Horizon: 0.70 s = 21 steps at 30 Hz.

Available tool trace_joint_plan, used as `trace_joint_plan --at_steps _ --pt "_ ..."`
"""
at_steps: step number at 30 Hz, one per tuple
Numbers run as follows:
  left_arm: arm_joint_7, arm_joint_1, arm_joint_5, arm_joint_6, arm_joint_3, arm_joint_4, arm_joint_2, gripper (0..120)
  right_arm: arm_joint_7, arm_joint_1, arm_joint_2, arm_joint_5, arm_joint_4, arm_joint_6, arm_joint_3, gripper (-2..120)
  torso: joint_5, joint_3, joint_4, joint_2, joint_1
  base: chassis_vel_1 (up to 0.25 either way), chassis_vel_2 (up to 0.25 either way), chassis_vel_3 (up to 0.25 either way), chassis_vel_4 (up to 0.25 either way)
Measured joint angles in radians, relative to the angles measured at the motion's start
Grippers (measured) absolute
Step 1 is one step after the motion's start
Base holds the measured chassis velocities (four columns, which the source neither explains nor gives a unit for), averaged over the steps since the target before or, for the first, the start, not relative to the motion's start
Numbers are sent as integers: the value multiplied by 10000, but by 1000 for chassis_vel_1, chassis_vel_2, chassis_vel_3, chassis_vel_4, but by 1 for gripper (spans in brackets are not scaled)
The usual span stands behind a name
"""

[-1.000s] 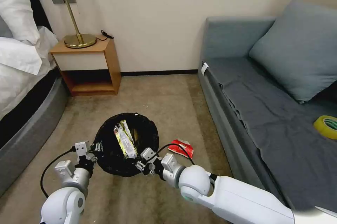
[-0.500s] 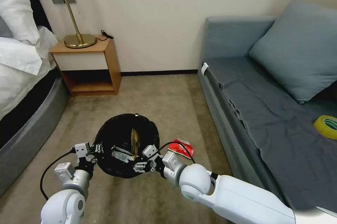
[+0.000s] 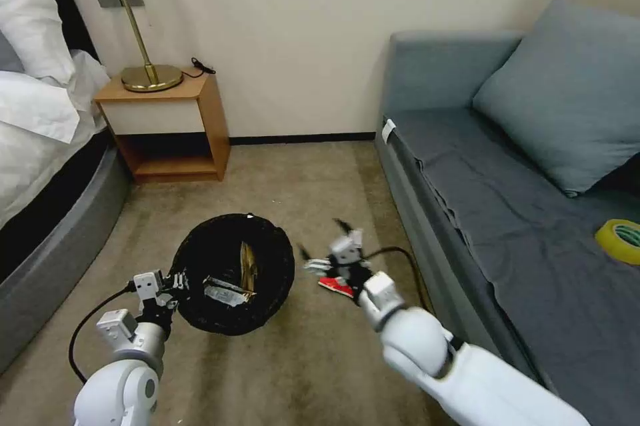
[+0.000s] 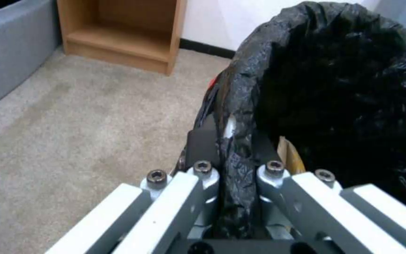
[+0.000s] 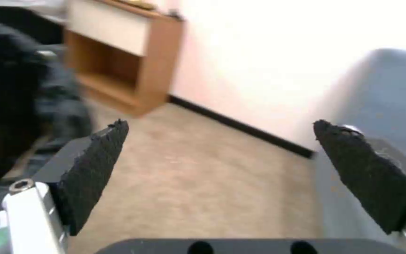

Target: Pick up the trash bin, then pick up the garbage on the floor and place it into the trash bin.

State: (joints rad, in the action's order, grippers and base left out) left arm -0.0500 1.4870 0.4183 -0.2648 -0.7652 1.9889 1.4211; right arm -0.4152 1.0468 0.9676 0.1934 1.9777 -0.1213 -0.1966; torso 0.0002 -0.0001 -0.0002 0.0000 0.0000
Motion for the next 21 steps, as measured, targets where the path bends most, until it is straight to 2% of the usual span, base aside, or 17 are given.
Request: trace_joint_plan --at_steps 6,9,12,14,21 --pt "24 129 -163 124 -8 43 59 4 -167 1673 271 -557 800 233 1478 100 -2 0 3 0 0 0 0 0 0" --pt "30 178 -175 148 -60 134 99 4 39 3028 630 -935 1467 404 2498 100 -2 0 0 1 0 0 0 0 0" --pt "42 178 -178 149 -79 154 101 4 131 3461 797 -1128 1655 487 2804 100 -2 -1 2 1 0 0 0 0 0" --pt "61 157 -171 149 -118 231 72 4 514 4617 1342 -1717 2032 800 3462 100 -2 -1 0 1 -1 0 0 0 0" --pt "67 153 -150 135 -123 235 13 4 739 4996 1654 -1858 2119 1168 3631 100 -2 -1 2 1 -1 0 0 0 0"
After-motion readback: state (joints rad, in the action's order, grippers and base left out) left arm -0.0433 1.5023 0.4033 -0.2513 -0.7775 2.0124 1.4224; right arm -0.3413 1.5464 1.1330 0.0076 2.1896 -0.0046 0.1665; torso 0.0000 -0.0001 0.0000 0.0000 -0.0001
